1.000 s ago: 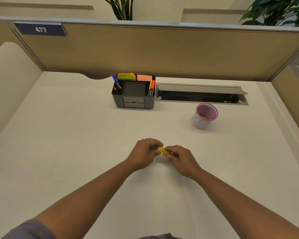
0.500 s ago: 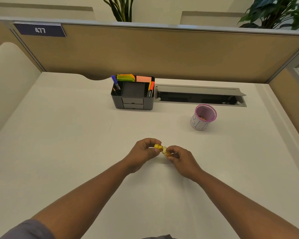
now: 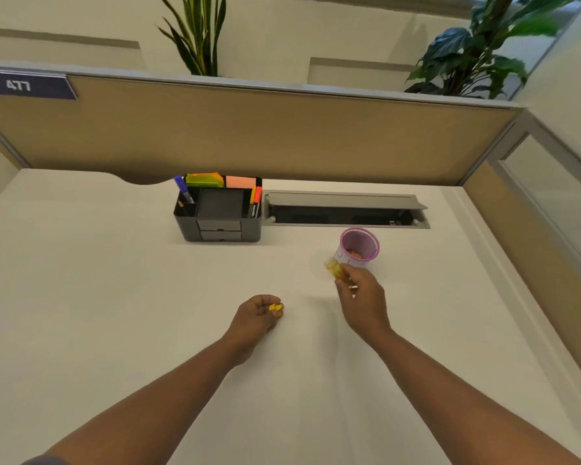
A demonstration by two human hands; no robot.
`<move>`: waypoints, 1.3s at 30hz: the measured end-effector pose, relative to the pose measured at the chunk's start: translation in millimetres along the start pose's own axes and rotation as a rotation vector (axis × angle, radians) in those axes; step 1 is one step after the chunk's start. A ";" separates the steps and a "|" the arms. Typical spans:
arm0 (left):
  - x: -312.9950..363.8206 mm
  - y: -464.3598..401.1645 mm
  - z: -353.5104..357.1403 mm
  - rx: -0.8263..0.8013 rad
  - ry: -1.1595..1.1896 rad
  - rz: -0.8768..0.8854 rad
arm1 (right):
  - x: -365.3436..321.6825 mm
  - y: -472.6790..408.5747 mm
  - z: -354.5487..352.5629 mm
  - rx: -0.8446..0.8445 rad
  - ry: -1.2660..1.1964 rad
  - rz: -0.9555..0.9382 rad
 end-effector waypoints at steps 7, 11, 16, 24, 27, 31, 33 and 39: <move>14.1 -29.0 19.2 0.006 -0.064 0.049 | 12.4 -36.6 -40.0 0.212 0.060 0.087; 17.0 -39.5 15.6 -0.001 -0.038 0.042 | 14.4 -49.0 -45.9 0.246 0.108 0.084; 15.3 -40.5 16.3 -0.018 -0.033 0.031 | 19.9 -57.3 -49.6 0.256 0.188 0.083; 14.3 -38.0 16.6 -0.029 -0.005 0.027 | 19.5 -66.6 -48.1 0.201 0.259 0.074; 14.8 -37.6 16.9 -0.039 0.011 0.030 | 16.8 -69.3 -46.9 0.201 0.290 0.073; 14.8 -37.8 16.5 -0.043 0.028 0.030 | 17.3 -71.3 -45.7 0.200 0.289 0.071; 14.6 -38.0 16.8 -0.046 0.028 0.033 | 17.6 -71.7 -45.2 0.212 0.268 0.078; 13.7 -38.4 16.4 -0.041 0.031 0.034 | 10.5 -71.8 -45.8 0.247 0.177 0.096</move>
Point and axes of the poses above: each hand's wrist, its own y-axis away from the middle knuckle, its own z-axis out of the palm, x = y × z, the point moved 6 cm from there along -y, towards the middle knuckle, and after that the axes turned 8 degrees about -y, right-handed, at the moved point
